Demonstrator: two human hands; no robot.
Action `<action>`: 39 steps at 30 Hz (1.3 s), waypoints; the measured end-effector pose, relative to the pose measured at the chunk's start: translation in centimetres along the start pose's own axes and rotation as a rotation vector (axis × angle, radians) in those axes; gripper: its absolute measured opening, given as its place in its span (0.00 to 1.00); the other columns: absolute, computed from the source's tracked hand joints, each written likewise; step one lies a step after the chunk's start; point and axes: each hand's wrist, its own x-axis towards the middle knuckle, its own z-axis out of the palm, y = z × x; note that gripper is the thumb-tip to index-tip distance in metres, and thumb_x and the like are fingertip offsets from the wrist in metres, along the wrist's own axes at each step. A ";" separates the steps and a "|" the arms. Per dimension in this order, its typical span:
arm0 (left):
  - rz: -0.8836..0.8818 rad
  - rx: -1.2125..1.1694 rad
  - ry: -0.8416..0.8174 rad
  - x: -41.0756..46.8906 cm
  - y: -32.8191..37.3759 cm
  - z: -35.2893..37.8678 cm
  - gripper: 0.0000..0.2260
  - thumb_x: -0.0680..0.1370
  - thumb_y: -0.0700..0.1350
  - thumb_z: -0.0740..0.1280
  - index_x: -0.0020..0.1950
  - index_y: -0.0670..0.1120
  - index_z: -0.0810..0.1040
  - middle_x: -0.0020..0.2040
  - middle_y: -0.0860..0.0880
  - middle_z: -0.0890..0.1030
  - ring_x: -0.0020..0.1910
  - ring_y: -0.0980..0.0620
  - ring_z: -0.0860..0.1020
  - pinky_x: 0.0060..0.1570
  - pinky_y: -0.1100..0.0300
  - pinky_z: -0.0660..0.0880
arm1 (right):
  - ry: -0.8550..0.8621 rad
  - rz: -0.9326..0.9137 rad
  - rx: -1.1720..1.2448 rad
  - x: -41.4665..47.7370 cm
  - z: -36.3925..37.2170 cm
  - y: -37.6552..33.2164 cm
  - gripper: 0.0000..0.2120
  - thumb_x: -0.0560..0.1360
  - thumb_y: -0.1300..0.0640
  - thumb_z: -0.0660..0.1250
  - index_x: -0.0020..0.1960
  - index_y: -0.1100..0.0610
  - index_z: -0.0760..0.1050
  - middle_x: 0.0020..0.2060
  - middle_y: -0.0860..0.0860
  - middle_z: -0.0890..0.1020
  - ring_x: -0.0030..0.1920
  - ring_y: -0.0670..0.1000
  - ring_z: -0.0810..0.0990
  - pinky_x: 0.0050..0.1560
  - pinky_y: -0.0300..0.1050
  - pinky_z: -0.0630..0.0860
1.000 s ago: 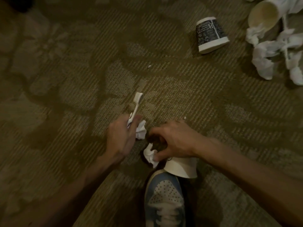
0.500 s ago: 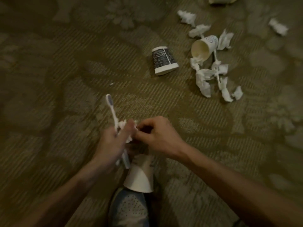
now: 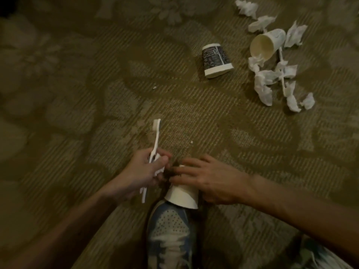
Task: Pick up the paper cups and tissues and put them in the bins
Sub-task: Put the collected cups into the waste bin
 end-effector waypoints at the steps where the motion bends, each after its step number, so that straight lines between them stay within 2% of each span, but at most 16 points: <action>1: -0.030 -0.025 0.007 -0.2 -0.1 0.1 0.05 0.82 0.41 0.63 0.52 0.42 0.78 0.30 0.53 0.78 0.24 0.58 0.73 0.19 0.67 0.64 | 0.000 -0.022 -0.030 0.3 0.3 0.2 0.37 0.73 0.55 0.69 0.77 0.46 0.55 0.76 0.49 0.61 0.74 0.55 0.59 0.66 0.58 0.65; 5: -0.088 -0.099 0.088 0.3 0.4 0.6 0.10 0.83 0.46 0.62 0.46 0.43 0.77 0.27 0.53 0.71 0.22 0.59 0.67 0.19 0.68 0.60 | 0.060 0.078 0.015 0.3 0.9 1.9 0.31 0.74 0.45 0.69 0.74 0.48 0.61 0.69 0.49 0.69 0.68 0.53 0.67 0.64 0.52 0.66; 8: -0.079 -0.150 0.147 0.9 1.5 1.6 0.14 0.83 0.52 0.61 0.44 0.44 0.76 0.27 0.53 0.71 0.22 0.59 0.66 0.19 0.67 0.59 | 0.191 0.244 0.346 -1.4 1.0 4.2 0.31 0.73 0.41 0.70 0.72 0.49 0.65 0.65 0.47 0.74 0.64 0.49 0.71 0.60 0.44 0.69; 11: -0.068 -0.190 0.163 1.8 3.1 3.3 0.20 0.81 0.61 0.58 0.49 0.45 0.77 0.28 0.54 0.73 0.23 0.59 0.66 0.19 0.66 0.59 | 0.379 0.479 0.755 -3.5 0.7 6.0 0.30 0.71 0.35 0.68 0.68 0.46 0.67 0.56 0.40 0.77 0.55 0.43 0.78 0.47 0.33 0.72; 14: -0.074 -0.239 0.123 2.9 5.2 6.3 0.25 0.81 0.65 0.52 0.57 0.47 0.76 0.30 0.51 0.73 0.24 0.57 0.67 0.19 0.66 0.59 | 0.583 0.573 1.164 -5.6 0.2 7.3 0.37 0.64 0.30 0.64 0.68 0.46 0.64 0.55 0.41 0.79 0.50 0.38 0.81 0.44 0.35 0.78; 16: -0.089 -0.232 0.090 3.7 7.2 9.0 0.24 0.82 0.64 0.50 0.60 0.48 0.75 0.31 0.49 0.73 0.23 0.56 0.67 0.20 0.67 0.59 | 0.677 0.557 1.303 -7.4 -0.4 8.2 0.33 0.66 0.31 0.66 0.66 0.44 0.63 0.55 0.44 0.81 0.49 0.40 0.83 0.40 0.36 0.78; 18: -0.094 -0.183 0.032 4.3 9.8 12.1 0.21 0.83 0.62 0.51 0.56 0.48 0.74 0.31 0.48 0.74 0.23 0.56 0.68 0.20 0.67 0.60 | 0.760 0.545 1.375 -9.7 -1.0 9.1 0.26 0.69 0.34 0.69 0.62 0.41 0.65 0.52 0.47 0.84 0.46 0.46 0.85 0.38 0.38 0.78; 20: -0.079 -0.118 -0.055 4.7 12.8 15.2 0.20 0.83 0.62 0.52 0.51 0.48 0.73 0.28 0.49 0.75 0.23 0.56 0.70 0.19 0.66 0.62 | 0.838 0.559 1.403 -13.1 -1.6 9.9 0.25 0.69 0.38 0.70 0.62 0.41 0.65 0.51 0.47 0.84 0.45 0.49 0.85 0.38 0.41 0.79; 23: -0.010 -0.008 -0.218 4.8 17.4 20.2 0.19 0.82 0.62 0.53 0.49 0.50 0.75 0.27 0.52 0.76 0.24 0.57 0.72 0.21 0.65 0.65 | 0.943 0.590 1.386 -19.8 -2.4 10.6 0.27 0.69 0.38 0.71 0.63 0.40 0.64 0.55 0.44 0.83 0.49 0.46 0.85 0.40 0.41 0.80; 25: 0.035 0.053 -0.351 4.8 20.1 24.2 0.21 0.82 0.63 0.53 0.51 0.48 0.75 0.29 0.50 0.76 0.25 0.56 0.72 0.21 0.64 0.65 | 1.026 0.622 1.382 -24.9 -3.1 10.9 0.27 0.69 0.37 0.72 0.63 0.42 0.65 0.54 0.43 0.84 0.50 0.44 0.84 0.43 0.39 0.80; 27: 0.075 0.136 -0.465 4.7 22.8 29.1 0.22 0.82 0.63 0.52 0.50 0.46 0.74 0.30 0.49 0.76 0.25 0.55 0.71 0.21 0.63 0.64 | 1.117 0.697 1.347 -30.2 -3.7 11.1 0.27 0.67 0.39 0.69 0.62 0.45 0.67 0.49 0.42 0.85 0.48 0.43 0.84 0.43 0.37 0.80; 29: 0.116 0.230 -0.541 4.1 25.7 34.5 0.23 0.82 0.63 0.53 0.47 0.46 0.75 0.29 0.50 0.76 0.24 0.55 0.71 0.21 0.63 0.66 | 1.205 0.821 1.266 -35.7 -4.4 11.0 0.27 0.65 0.38 0.66 0.61 0.47 0.69 0.46 0.42 0.86 0.47 0.44 0.84 0.45 0.43 0.81; 31: 0.179 0.294 -0.638 2.9 28.4 39.9 0.22 0.82 0.63 0.54 0.49 0.46 0.77 0.29 0.50 0.77 0.24 0.55 0.73 0.22 0.62 0.69 | 1.328 0.931 1.176 -41.4 -5.0 10.5 0.23 0.70 0.37 0.65 0.60 0.47 0.71 0.44 0.42 0.85 0.46 0.43 0.84 0.46 0.47 0.81; 34: 0.255 0.260 -0.886 -0.7 31.0 48.6 0.22 0.83 0.61 0.53 0.50 0.44 0.77 0.33 0.47 0.76 0.27 0.53 0.73 0.23 0.62 0.70 | 1.510 1.072 1.010 -50.0 -5.3 8.2 0.15 0.74 0.41 0.64 0.59 0.44 0.71 0.41 0.38 0.82 0.41 0.40 0.82 0.38 0.41 0.79; 37: 0.221 0.182 -1.023 -5.2 31.0 56.2 0.21 0.83 0.59 0.54 0.48 0.45 0.76 0.33 0.48 0.74 0.28 0.52 0.73 0.27 0.61 0.71 | 1.652 1.188 0.869 -56.8 -4.4 4.7 0.10 0.74 0.45 0.62 0.55 0.43 0.70 0.37 0.37 0.81 0.38 0.38 0.80 0.34 0.37 0.78; 39: 0.225 0.181 -1.108 -7.9 29.9 60.7 0.18 0.84 0.58 0.53 0.57 0.47 0.75 0.38 0.50 0.76 0.30 0.55 0.77 0.29 0.60 0.74 | 1.711 1.253 0.836 -60.0 -2.9 2.2 0.09 0.75 0.45 0.64 0.54 0.43 0.69 0.36 0.39 0.82 0.37 0.39 0.80 0.33 0.36 0.77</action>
